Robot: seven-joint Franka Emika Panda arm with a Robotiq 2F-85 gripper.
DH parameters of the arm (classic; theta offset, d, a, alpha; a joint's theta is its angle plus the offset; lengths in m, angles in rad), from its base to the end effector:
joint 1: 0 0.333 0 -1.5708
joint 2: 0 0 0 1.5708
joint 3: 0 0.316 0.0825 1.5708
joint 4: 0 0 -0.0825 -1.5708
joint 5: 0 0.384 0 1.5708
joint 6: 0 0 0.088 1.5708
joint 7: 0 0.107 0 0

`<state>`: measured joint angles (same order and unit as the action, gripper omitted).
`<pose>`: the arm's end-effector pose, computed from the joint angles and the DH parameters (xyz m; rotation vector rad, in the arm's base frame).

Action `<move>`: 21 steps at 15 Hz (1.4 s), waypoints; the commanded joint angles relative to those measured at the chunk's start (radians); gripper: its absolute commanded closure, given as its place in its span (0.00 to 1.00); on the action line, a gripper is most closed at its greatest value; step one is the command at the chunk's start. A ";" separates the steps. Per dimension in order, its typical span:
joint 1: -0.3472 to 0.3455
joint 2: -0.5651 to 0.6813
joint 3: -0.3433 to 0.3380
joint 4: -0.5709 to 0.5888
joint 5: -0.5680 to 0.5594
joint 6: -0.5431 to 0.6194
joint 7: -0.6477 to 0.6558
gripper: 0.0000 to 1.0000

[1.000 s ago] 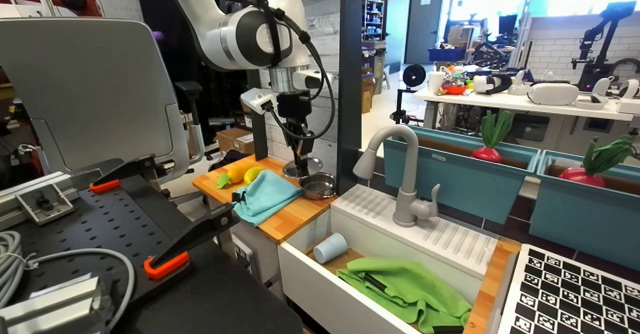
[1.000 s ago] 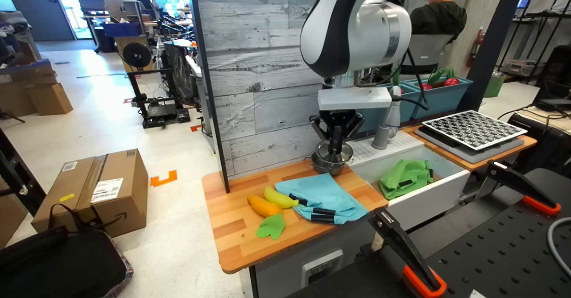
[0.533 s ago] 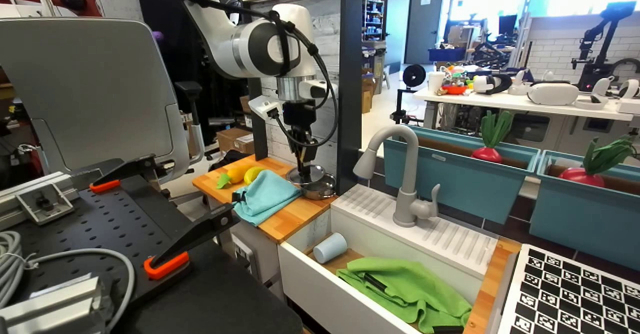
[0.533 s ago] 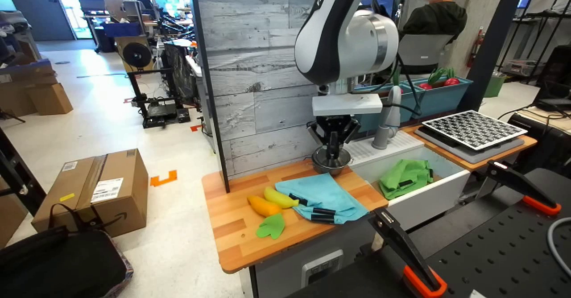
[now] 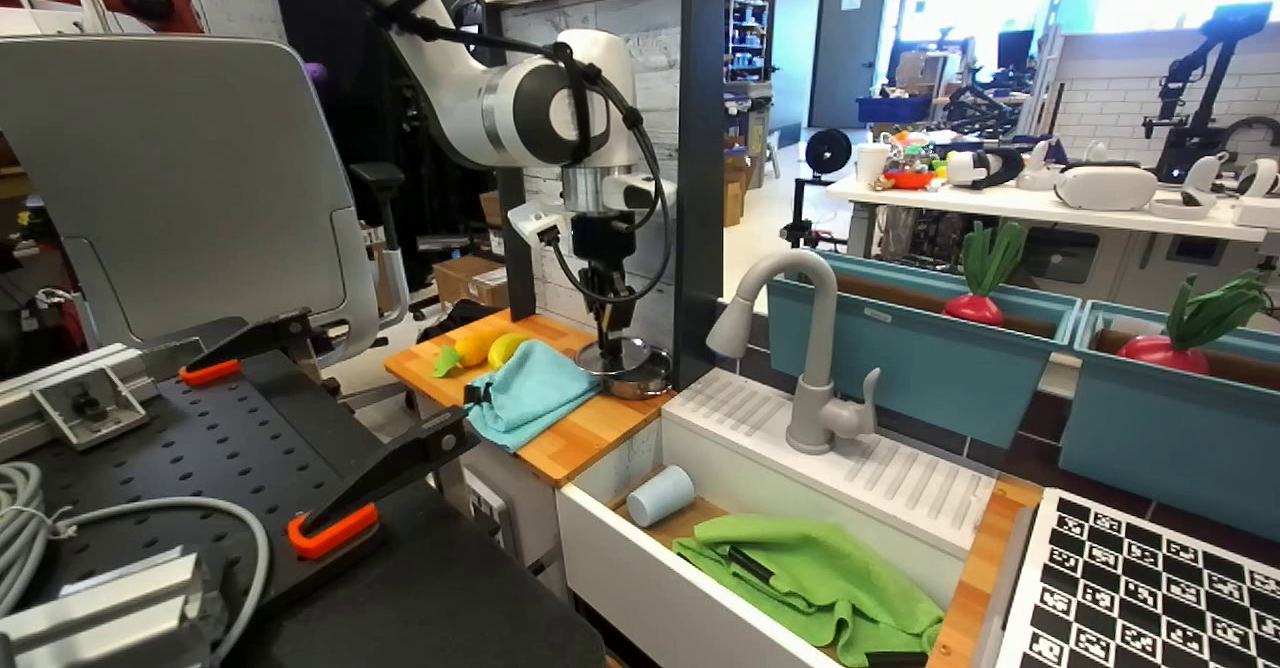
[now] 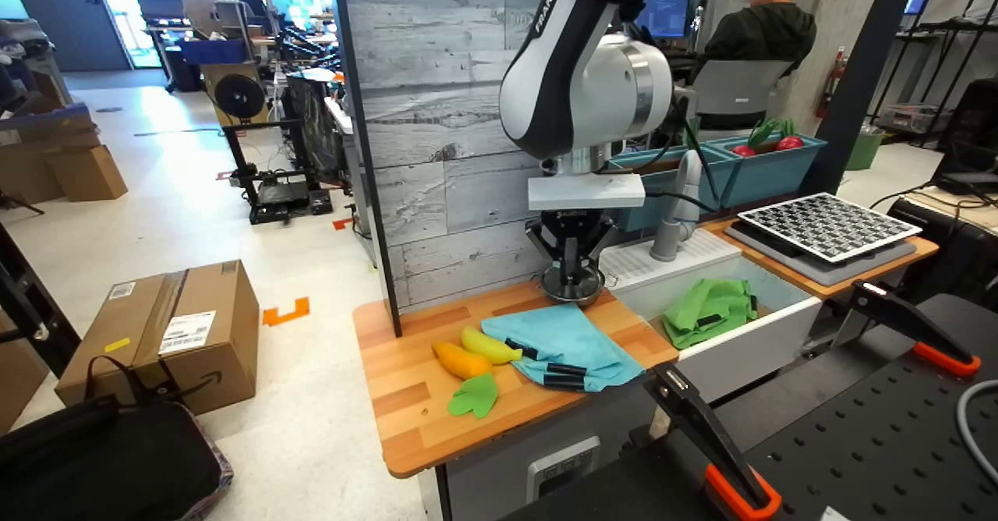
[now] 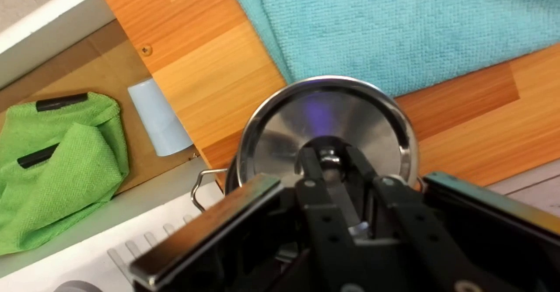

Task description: Cover the pot with the silver lid

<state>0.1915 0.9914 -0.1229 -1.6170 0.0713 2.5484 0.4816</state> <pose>0.6571 0.0505 0.0401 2.9962 -0.6398 -0.0485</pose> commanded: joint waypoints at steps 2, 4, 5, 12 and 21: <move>0.014 0.035 -0.029 0.049 0.009 0.009 0.076 0.95; 0.032 0.033 -0.044 0.039 0.004 0.030 0.116 0.95; 0.041 0.028 -0.052 0.028 0.000 0.042 0.138 0.95; 0.055 0.032 -0.070 0.006 0.005 0.101 0.245 0.95; 0.041 0.054 -0.058 0.017 0.002 0.079 0.284 0.17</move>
<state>0.2369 1.0283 -0.1715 -1.6187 0.0706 2.6273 0.7556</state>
